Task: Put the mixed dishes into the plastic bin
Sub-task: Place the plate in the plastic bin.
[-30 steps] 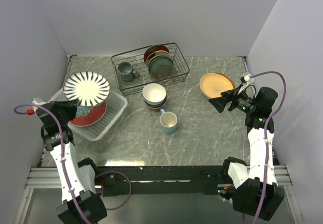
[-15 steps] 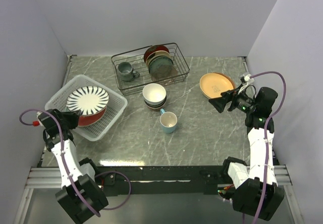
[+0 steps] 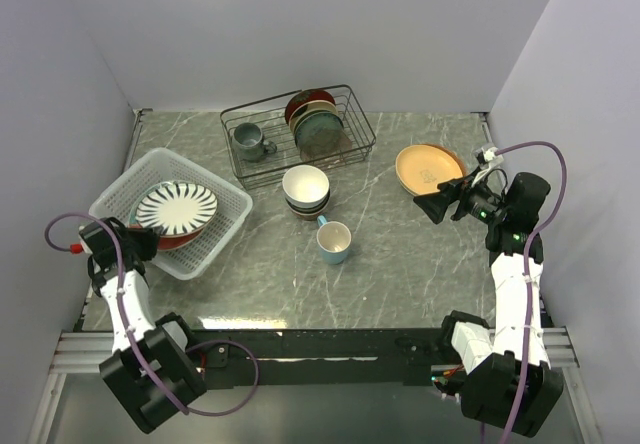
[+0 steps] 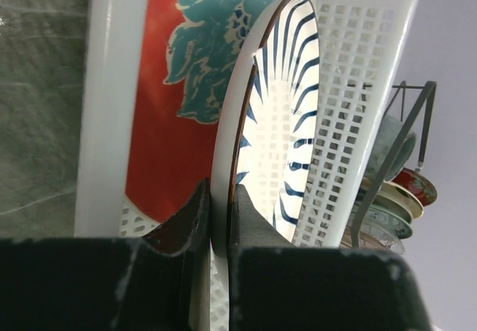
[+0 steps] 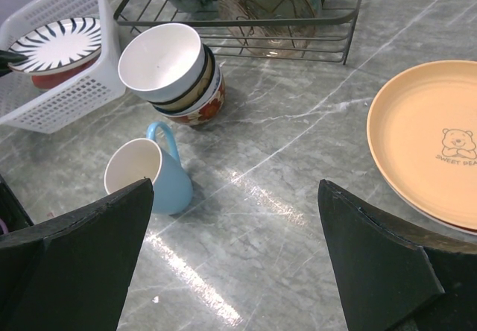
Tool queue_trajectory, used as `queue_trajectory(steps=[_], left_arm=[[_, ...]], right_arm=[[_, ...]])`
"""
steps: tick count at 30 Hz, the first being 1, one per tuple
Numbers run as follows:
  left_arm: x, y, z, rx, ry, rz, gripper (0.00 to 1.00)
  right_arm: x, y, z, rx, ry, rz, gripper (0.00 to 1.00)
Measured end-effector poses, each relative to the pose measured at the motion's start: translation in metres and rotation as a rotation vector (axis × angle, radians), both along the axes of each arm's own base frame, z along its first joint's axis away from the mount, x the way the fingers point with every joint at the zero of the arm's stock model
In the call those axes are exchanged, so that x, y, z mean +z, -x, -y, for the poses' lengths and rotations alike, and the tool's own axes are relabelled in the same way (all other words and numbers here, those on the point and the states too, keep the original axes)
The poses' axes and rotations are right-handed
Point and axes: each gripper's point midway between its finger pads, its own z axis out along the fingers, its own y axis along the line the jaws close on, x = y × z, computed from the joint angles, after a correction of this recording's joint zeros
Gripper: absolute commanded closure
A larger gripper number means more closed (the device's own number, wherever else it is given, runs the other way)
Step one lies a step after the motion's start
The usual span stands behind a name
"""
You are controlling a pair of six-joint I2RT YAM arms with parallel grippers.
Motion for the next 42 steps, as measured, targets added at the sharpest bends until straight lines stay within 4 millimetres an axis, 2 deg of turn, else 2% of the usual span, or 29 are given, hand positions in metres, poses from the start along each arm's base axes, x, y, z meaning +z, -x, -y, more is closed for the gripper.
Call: queue_trajectory(steps=[3, 11, 13, 22, 26, 42], left_arm=[[-0.004, -0.002, -0.002, 0.0, 0.005, -0.008, 0.82], [-0.006, -0.009, -0.007, -0.002, -0.005, 0.0, 0.47], [-0.001, -0.012, -0.009, -0.006, -0.013, 0.023, 0.38], [0.019, -0.024, -0.01, -0.03, -0.036, 0.09, 0.09], [0.02, -0.029, -0.012, -0.036, -0.028, 0.08, 0.07], [0.005, -0.042, -0.026, -0.084, -0.009, -0.065, 0.02]], right_arm=[[0.0, 0.0, 0.0, -0.001, 0.0, -0.002, 0.01], [-0.001, -0.001, 0.003, -0.01, 0.0, -0.005, 0.01], [-0.002, -0.001, 0.003, -0.011, 0.0, -0.006, 0.01], [-0.003, -0.001, 0.004, -0.015, 0.003, -0.008, 0.01], [-0.003, -0.002, 0.005, -0.02, 0.003, -0.009, 0.01], [-0.003, -0.002, 0.008, -0.027, 0.003, -0.009, 0.01]])
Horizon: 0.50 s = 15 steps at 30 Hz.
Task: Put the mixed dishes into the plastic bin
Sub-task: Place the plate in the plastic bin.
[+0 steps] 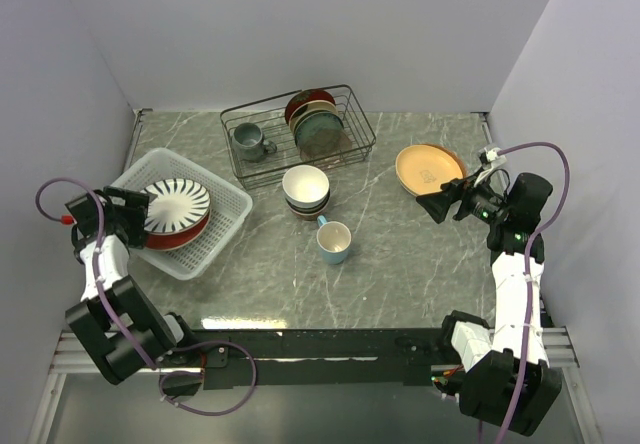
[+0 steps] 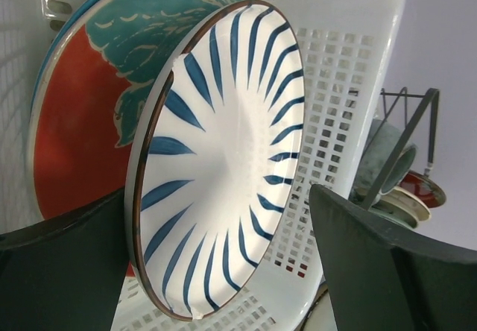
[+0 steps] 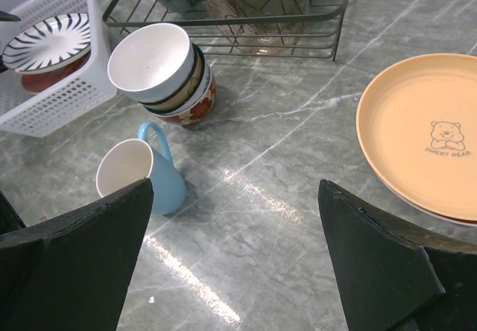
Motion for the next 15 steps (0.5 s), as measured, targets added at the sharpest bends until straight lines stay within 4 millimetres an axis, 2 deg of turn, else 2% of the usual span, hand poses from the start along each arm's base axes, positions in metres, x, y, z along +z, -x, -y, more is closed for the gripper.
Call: queue_trajectory(steps=[8, 15], left_arm=[[-0.006, 0.005, -0.003, -0.005, -0.02, -0.093, 0.01], [-0.016, 0.023, -0.011, 0.038, -0.042, -0.213, 0.01]], right_arm=[[0.0, 0.0, 0.0, -0.001, 0.0, 0.0, 0.01], [0.0, 0.0, 0.001, -0.004, 0.0, 0.0, 0.01]])
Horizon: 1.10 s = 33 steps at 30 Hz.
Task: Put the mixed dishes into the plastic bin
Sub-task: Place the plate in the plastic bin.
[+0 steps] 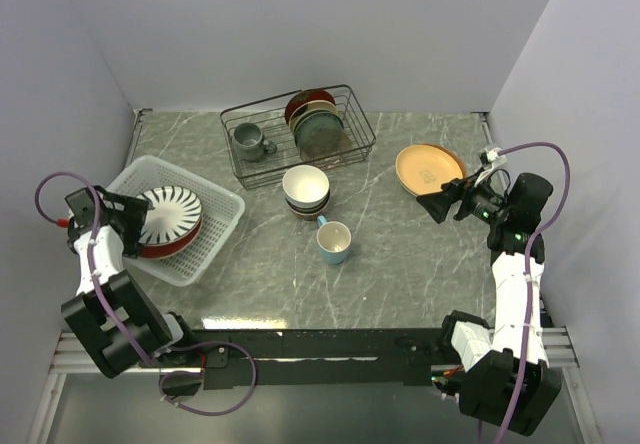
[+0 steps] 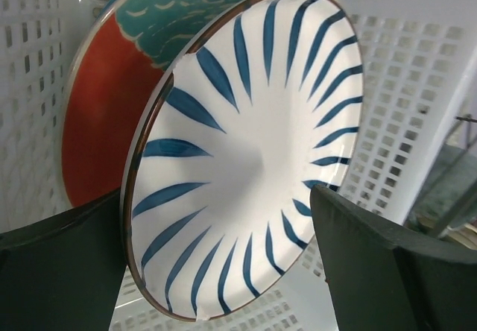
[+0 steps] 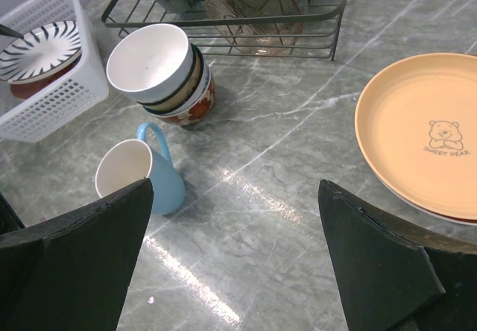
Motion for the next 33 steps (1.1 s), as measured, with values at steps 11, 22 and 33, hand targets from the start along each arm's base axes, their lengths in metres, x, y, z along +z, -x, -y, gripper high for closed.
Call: queue_trajectory(steps=[11, 22, 33], left_arm=[[-0.016, 0.014, 0.0, 0.002, 0.007, -0.218, 0.01], [-0.011, 0.031, -0.001, 0.001, -0.024, -0.365, 0.01], [-0.002, 0.04, 0.001, -0.014, -0.024, -0.417, 0.01]], right_arm=[[0.0, 0.0, 0.0, -0.001, 0.0, 0.0, 0.0], [0.0, 0.0, 0.001, -0.003, 0.0, 0.0, 0.0], [0.0, 0.0, 0.001, -0.003, 0.0, 0.001, 0.0]])
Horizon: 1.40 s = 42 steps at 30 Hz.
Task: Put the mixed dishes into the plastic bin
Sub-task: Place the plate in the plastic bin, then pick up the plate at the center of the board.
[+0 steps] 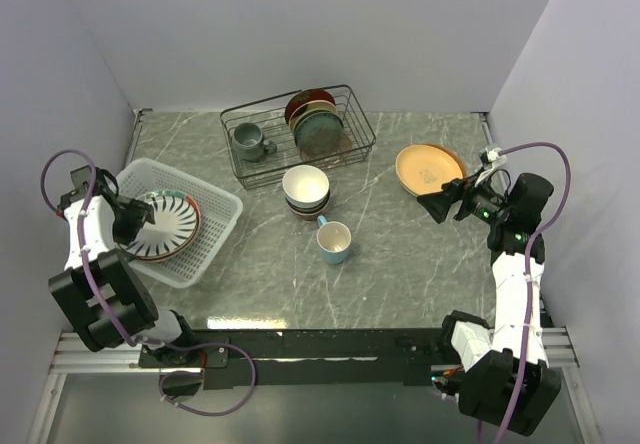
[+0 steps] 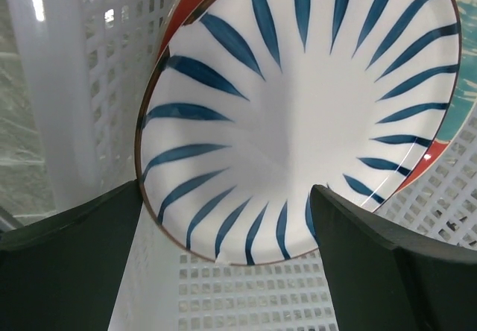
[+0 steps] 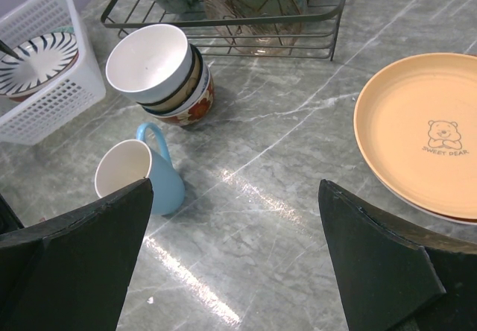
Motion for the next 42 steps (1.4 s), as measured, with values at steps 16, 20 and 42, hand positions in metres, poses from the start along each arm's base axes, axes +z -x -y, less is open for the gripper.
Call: queue_trajectory(steps=[16, 20, 42], left_arm=[[0.023, 0.005, 0.005, -0.031, -0.012, 0.028, 0.01], [0.039, 0.0, 0.012, -0.071, -0.011, 0.105, 0.01], [0.115, -0.025, 0.107, -0.587, 0.043, 0.768, 0.01]], right_arm=[[0.002, 0.001, 0.0, -0.001, 0.003, 0.008, 0.0], [0.003, 0.002, 0.0, -0.002, 0.005, 0.012, 0.0], [0.007, 0.001, 0.011, -0.046, 0.036, 0.046, 0.0]])
